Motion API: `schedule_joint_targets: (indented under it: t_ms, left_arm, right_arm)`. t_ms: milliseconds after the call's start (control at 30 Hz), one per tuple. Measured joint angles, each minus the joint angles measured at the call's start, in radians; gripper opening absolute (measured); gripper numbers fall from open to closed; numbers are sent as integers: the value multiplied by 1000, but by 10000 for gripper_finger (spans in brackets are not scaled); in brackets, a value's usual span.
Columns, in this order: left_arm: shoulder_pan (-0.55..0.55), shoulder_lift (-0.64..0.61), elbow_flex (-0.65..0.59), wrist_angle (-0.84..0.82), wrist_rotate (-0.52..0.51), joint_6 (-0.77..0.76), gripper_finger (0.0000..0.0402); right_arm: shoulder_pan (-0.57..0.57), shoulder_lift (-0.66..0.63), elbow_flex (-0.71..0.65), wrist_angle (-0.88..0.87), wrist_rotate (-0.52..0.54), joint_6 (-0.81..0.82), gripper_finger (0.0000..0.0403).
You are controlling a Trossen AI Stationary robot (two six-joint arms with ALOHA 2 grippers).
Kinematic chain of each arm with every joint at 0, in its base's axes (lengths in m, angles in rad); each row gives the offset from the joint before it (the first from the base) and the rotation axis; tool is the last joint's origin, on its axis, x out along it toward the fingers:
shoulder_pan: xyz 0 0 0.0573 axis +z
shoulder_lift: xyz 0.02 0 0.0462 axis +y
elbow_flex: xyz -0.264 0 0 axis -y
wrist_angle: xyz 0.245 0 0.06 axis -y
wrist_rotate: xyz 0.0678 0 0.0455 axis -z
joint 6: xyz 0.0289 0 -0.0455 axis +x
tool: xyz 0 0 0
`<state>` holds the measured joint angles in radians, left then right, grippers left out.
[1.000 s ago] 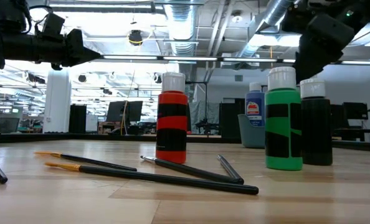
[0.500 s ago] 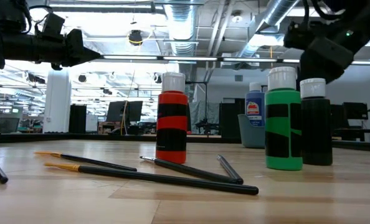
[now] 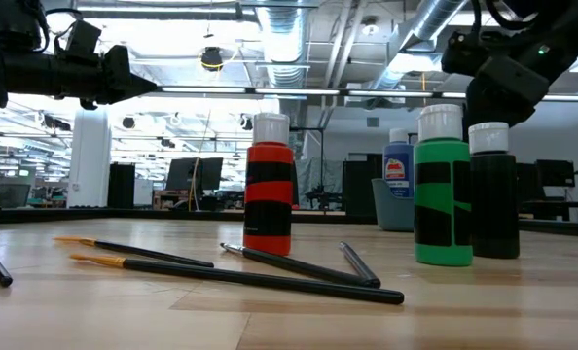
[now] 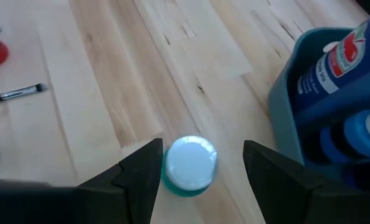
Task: Pick & Place Paint Supplies
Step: Put the small light green paint bottle into the blue bin
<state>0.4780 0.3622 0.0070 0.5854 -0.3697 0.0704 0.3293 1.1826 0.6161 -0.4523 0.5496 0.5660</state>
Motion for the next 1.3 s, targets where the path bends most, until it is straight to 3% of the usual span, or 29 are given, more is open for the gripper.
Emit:
schedule_joint_targets:
  t_ms: [867, 1033, 1233, 1300]
  left_arm:
    - [0, 0, 0, 0, 0, 0, 8]
    - [0, 0, 0, 0, 0, 0, 8]
    - [0, 0, 0, 0, 0, 0, 8]
    - [0, 0, 0, 0, 0, 0, 8]
  right_arm:
    - [-19, 2, -56, 69, -29, 14, 215]
    - [-21, 2, -56, 69, -29, 2, 189]
    - [-34, 2, -56, 68, -29, 2, 110]
    - [-38, 2, -56, 68, -28, -2, 110]
